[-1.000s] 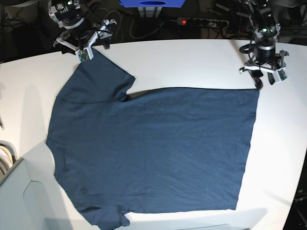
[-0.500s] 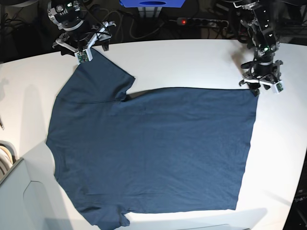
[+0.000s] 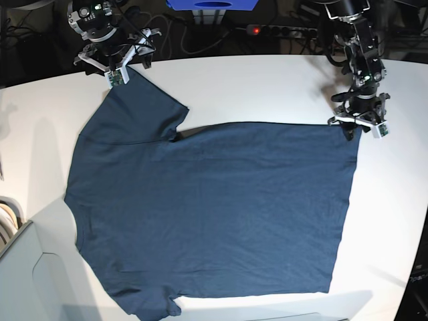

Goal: Fold the T-shirt properly
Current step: 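Grasp the shirt corners with both grippers and pull them apart to flatten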

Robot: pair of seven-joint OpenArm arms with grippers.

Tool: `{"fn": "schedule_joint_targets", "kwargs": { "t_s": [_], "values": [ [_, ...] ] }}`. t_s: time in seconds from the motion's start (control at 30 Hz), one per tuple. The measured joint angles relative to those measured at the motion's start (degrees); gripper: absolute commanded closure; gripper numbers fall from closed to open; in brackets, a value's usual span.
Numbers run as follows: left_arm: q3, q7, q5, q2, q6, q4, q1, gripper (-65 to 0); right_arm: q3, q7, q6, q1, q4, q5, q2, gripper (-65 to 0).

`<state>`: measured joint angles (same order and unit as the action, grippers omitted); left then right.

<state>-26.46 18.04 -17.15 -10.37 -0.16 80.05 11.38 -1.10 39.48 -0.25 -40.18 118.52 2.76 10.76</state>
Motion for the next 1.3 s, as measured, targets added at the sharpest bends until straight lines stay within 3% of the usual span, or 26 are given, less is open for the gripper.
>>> {"fn": "schedule_joint_targets", "kwargs": {
  "t_s": [0.23,0.53,0.77,1.0,1.07,1.17,1.3],
  "values": [
    [-0.11,-0.02,-0.17,0.09,-0.02,0.02,0.04,-0.5,0.00,-0.07,0.00,1.73,0.00,-0.02,-0.17,-46.9],
    [-0.11,0.15,-0.26,0.22,-0.04,0.22,0.17,0.0,0.17,-0.22,-0.02,6.84,-0.68,-0.02,-0.15,-47.5],
    [-0.17,-0.28,-0.33,0.22,-0.09,0.35,1.03,0.0,0.20,-0.22,0.00,11.15,-11.43,0.07,-0.13,-47.5],
    [-0.24,-0.46,-0.48,0.20,-0.09,0.35,1.31,0.0,0.28,-2.91,-0.02,11.80,-13.77,-0.35,0.17,-46.5],
    [-0.22,-0.50,-0.52,0.22,-0.11,0.55,1.62,0.0,0.28,-3.54,-0.04,12.04,-14.58,-0.87,0.17,-42.7],
    [-0.22,-0.92,-0.55,0.22,-0.13,0.57,1.92,0.0,0.28,-5.42,0.00,12.22,-15.91,-1.09,0.17,-30.6],
    [-0.22,-0.90,-0.66,0.22,-0.26,0.57,1.97,0.0,0.35,-7.41,-0.02,12.55,-17.25,-1.07,0.20,-7.8]
  ]
}}
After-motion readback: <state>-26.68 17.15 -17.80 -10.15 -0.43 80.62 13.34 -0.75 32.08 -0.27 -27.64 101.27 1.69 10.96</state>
